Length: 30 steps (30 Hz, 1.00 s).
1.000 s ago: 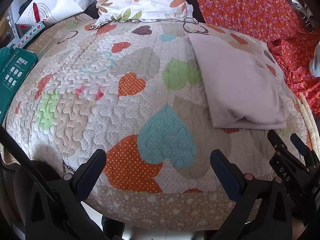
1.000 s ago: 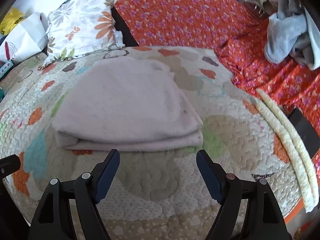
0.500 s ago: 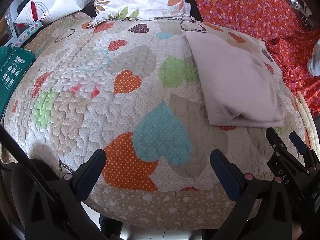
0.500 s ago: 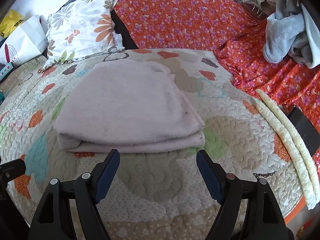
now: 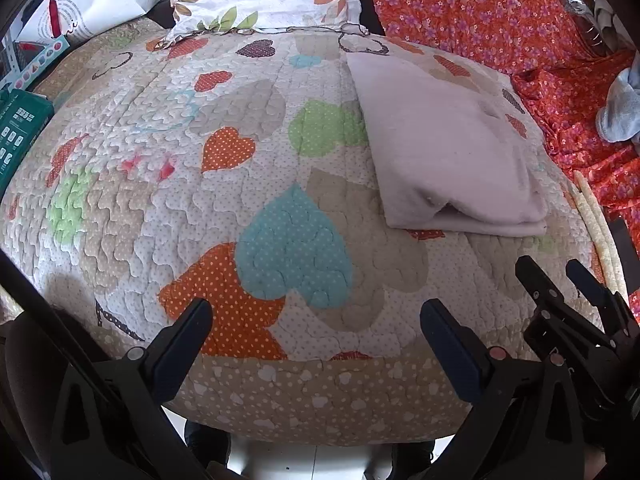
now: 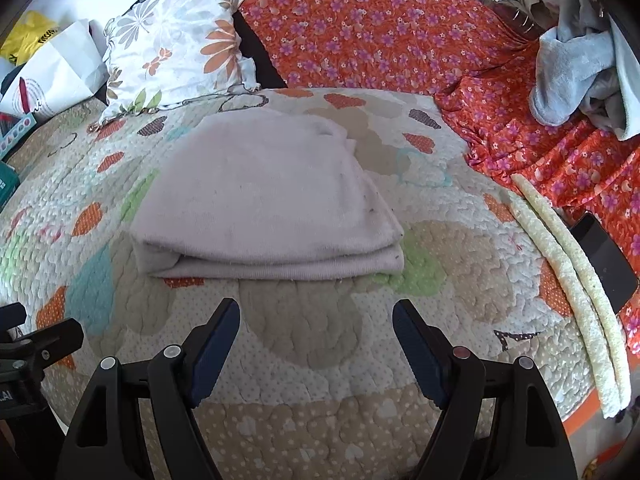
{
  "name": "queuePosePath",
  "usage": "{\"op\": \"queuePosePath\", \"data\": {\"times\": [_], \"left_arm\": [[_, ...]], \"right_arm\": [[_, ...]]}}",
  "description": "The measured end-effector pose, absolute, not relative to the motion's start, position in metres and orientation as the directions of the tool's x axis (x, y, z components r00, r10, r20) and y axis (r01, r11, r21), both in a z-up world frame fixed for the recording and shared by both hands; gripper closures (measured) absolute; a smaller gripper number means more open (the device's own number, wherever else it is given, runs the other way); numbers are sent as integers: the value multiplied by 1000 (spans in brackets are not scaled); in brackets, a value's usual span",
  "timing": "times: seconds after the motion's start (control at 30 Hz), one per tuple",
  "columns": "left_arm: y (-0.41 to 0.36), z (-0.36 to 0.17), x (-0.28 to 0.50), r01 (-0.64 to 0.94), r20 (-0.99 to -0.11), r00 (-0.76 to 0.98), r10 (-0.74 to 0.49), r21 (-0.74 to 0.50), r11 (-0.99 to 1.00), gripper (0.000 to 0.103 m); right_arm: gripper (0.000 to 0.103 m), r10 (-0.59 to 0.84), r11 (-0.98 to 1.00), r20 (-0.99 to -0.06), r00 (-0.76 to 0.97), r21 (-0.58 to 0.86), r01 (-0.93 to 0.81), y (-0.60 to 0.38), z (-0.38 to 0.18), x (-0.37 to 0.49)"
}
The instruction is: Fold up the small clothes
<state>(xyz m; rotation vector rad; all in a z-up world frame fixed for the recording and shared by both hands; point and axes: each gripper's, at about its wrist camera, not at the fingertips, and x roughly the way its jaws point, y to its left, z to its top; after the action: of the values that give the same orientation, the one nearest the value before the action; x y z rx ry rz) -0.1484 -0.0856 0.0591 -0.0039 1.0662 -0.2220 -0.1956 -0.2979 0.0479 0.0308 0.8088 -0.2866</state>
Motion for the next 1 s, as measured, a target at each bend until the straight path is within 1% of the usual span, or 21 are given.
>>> {"op": "queuePosePath", "data": {"times": [0.3, 0.47, 0.53, 0.57, 0.6, 0.63, 0.67, 0.7, 0.8, 0.87, 1.0], "left_arm": [[-86, 57, -150, 177, -868, 465, -173, -100, 979, 0], [-84, 49, -142, 167, -877, 454, -160, -93, 982, 0], [-81, 48, -138, 154, -879, 450, -160, -100, 983, 0], [-80, 48, -136, 149, -880, 448, -161, -104, 983, 0], [-78, 49, -133, 146, -880, 447, -163, -108, 983, 0], [-77, 50, -131, 139, -878, 449, -165, -114, 984, 0], [-76, 53, -127, 133, -875, 453, -171, -123, 983, 0], [-77, 56, -123, 130, -871, 458, -177, -131, 983, 0], [-82, 66, -106, 129, -859, 473, -195, -151, 980, 0], [-93, 72, -90, 140, -851, 480, -213, -165, 976, 0], [-120, 75, -64, 169, -839, 490, -236, -174, 970, 0]], "right_arm": [[20, -237, 963, -722, 650, -87, 255, -299, 46, -195], [20, -164, 977, -727, 667, -27, 210, -303, 62, -172], [23, -126, 982, -706, 697, 11, 189, -305, 73, -153], [32, -115, 983, -695, 710, 22, 181, -310, 78, -141], [44, -122, 983, -691, 712, 16, 185, -314, 80, -125], [51, -127, 982, -694, 709, 11, 187, -317, 79, -115], [67, -121, 983, -705, 699, 13, 184, -321, 75, -100], [78, -106, 984, -720, 685, 25, 179, -326, 70, -89], [81, -64, 976, -790, 609, 79, 205, -344, 43, -65], [84, -35, 969, -792, 610, 123, 215, -354, 35, -71], [86, -21, 973, -820, 572, 115, 201, -356, 34, -84]]}}
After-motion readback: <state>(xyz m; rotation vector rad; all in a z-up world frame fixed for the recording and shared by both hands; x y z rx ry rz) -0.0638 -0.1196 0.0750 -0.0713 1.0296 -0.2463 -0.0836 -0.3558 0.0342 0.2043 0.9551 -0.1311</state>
